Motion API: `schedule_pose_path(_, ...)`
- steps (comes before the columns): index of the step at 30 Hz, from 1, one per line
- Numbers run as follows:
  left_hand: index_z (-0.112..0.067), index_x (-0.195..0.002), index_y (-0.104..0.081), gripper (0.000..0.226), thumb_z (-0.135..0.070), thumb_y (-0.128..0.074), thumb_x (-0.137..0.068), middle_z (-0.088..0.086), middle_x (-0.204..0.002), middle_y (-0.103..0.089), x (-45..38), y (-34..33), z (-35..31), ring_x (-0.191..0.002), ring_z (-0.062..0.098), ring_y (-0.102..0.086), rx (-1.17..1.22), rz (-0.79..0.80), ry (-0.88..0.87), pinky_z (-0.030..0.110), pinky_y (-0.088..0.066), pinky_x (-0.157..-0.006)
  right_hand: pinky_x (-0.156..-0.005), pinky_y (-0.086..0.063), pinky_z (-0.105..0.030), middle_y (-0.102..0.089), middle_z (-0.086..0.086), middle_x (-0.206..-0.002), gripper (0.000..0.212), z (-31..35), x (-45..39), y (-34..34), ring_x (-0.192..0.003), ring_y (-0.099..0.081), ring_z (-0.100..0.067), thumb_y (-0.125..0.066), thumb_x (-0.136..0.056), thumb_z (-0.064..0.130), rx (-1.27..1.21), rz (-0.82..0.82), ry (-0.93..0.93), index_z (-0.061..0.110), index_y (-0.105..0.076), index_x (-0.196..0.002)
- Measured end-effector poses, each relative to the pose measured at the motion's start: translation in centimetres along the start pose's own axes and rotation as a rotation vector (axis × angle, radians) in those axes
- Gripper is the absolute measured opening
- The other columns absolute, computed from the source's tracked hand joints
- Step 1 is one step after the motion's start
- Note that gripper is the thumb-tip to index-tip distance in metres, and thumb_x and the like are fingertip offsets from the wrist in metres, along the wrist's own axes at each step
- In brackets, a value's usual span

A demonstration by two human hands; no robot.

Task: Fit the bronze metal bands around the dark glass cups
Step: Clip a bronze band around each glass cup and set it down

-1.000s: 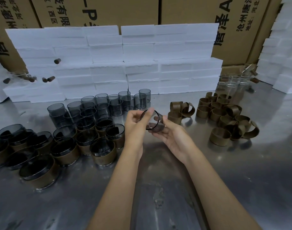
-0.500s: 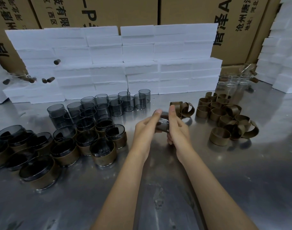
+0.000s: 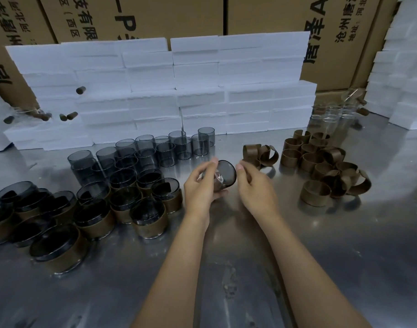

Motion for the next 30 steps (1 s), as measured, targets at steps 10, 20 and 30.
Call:
schedule_pose_path(10, -0.004, -0.131, -0.062, 0.049, -0.036, -0.07, -0.094, 0.016, -0.108, -0.071, -0.2, 0.1, 0.9, -0.093, 0.033, -0.072, 0.266, 0.068, 0.168, 0.031, -0.061, -0.063, -0.107, -0.03, -0.043, -0.071, -0.011, -0.116, 0.047, -1.6, -1.6, -0.7, -0.117, -0.06, -0.032, -0.031, -0.108, 0.045, 0.489, 0.059, -0.05, 0.03, -0.04, -0.152)
schedule_pose_path(20, -0.01, -0.119, -0.062, 0.032, -0.023, -0.073, -0.093, 0.013, -0.101, -0.066, -1.3, 0.3, 1.4, -0.091, 0.024, -0.068, 0.24, 0.064, 0.13, 0.04, -0.061, -0.079, -0.067, -0.046, -0.034, -0.059, 0.001, -0.073, 0.017, -1.6, -0.8, 1.3, -0.076, -0.057, -0.022, -0.053, -0.096, 0.031, 0.09, -0.132, -0.06, 0.019, -0.053, -0.084)
schedule_pose_path(30, -0.014, -0.121, -0.063, 0.073, -0.06, -0.086, -0.069, -0.005, -0.08, -0.073, -0.3, -0.9, 0.0, -0.079, 0.014, -0.069, 0.036, 0.176, 0.014, 0.03, -0.056, -0.069, -0.062, -0.036, -0.036, -0.054, 0.003, -0.072, 0.006, 5.9, 2.1, 1.0, -0.077, -0.046, -0.024, -0.047, -0.086, 0.014, 0.242, -0.097, 0.453, 0.015, -0.047, -0.081)
Point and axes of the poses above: each hand's wrist, its own x-axis away from the middle knuckle, its own y-axis out of the back of the hand, z = x × y, the point moved 8 cm from there along -x, towards the middle knuckle
